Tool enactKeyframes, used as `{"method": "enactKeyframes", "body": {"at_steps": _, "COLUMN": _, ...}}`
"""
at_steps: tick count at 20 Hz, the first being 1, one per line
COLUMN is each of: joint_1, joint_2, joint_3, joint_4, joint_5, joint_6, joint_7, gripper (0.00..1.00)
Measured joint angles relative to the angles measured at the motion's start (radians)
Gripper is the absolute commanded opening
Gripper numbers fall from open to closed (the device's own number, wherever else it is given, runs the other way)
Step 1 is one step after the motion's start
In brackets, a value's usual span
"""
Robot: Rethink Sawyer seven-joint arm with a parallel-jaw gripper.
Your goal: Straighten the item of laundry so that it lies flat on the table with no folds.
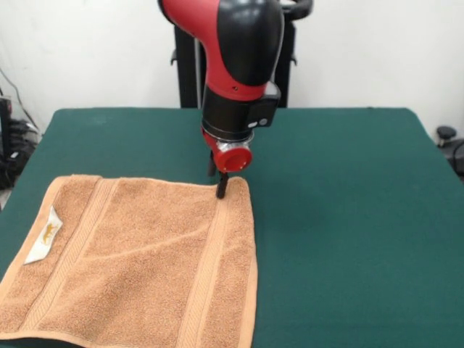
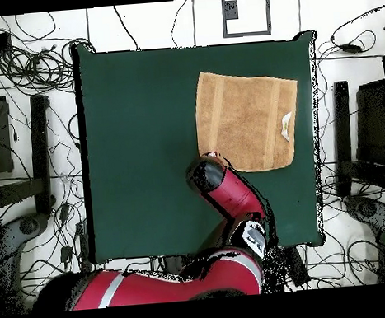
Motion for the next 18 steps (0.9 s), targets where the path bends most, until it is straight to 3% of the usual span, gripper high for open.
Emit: {"method": "enactKeyframes", "body": {"at_steps": 18, "joint_1": -0.007, "joint_2": 0.005, "joint_3": 0.002, "joint_4": -0.003, "joint_5": 0.000, "joint_6": 0.000, "joint_7": 0.000, "gripper": 1.00}}
